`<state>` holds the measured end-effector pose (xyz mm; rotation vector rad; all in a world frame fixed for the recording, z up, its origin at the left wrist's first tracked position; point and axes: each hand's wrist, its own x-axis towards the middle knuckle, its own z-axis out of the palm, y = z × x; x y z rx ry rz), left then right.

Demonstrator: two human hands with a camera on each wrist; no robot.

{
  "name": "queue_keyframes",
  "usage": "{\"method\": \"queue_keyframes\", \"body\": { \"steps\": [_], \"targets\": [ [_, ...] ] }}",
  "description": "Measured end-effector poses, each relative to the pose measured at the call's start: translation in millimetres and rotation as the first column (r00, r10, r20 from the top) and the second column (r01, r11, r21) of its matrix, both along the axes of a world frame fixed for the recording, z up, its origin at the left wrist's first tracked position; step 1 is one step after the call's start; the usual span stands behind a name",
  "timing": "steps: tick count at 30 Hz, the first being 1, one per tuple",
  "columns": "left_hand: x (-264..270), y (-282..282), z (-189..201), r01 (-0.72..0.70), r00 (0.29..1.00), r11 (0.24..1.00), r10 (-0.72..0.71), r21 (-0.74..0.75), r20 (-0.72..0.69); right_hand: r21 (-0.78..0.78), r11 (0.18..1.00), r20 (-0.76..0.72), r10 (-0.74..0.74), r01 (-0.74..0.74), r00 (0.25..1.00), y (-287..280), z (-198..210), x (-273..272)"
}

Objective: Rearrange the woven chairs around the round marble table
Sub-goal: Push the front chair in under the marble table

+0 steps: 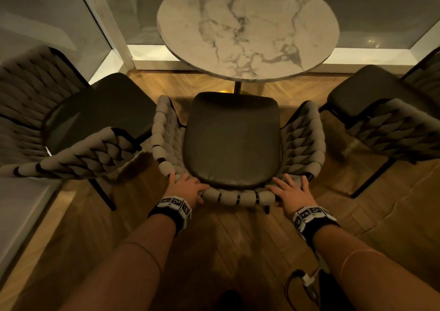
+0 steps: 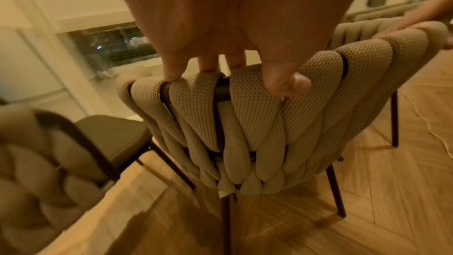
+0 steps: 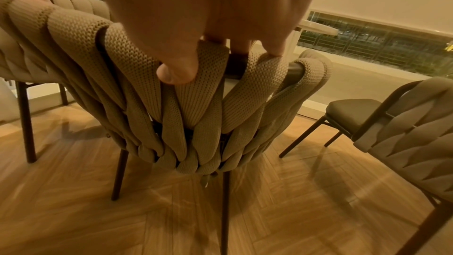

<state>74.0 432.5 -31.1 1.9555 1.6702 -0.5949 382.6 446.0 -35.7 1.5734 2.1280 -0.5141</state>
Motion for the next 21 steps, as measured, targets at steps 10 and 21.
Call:
{"method": "queue_keyframes", "body": {
  "steps": [10, 21],
  "targets": [
    [-17, -76, 11, -0.396, 0.854, 0.915, 0.335, 0.078, 0.398, 0.002, 0.991, -0.311, -0.126, 0.134, 0.942, -10, 33, -13],
    [-154, -118, 40, -0.655, 0.703, 0.753, 0.580, 0.058, 0.410, -0.147, 0.986, -0.462, -0.136, 0.076, 0.877, 4, 86, -144]
  ]
}}
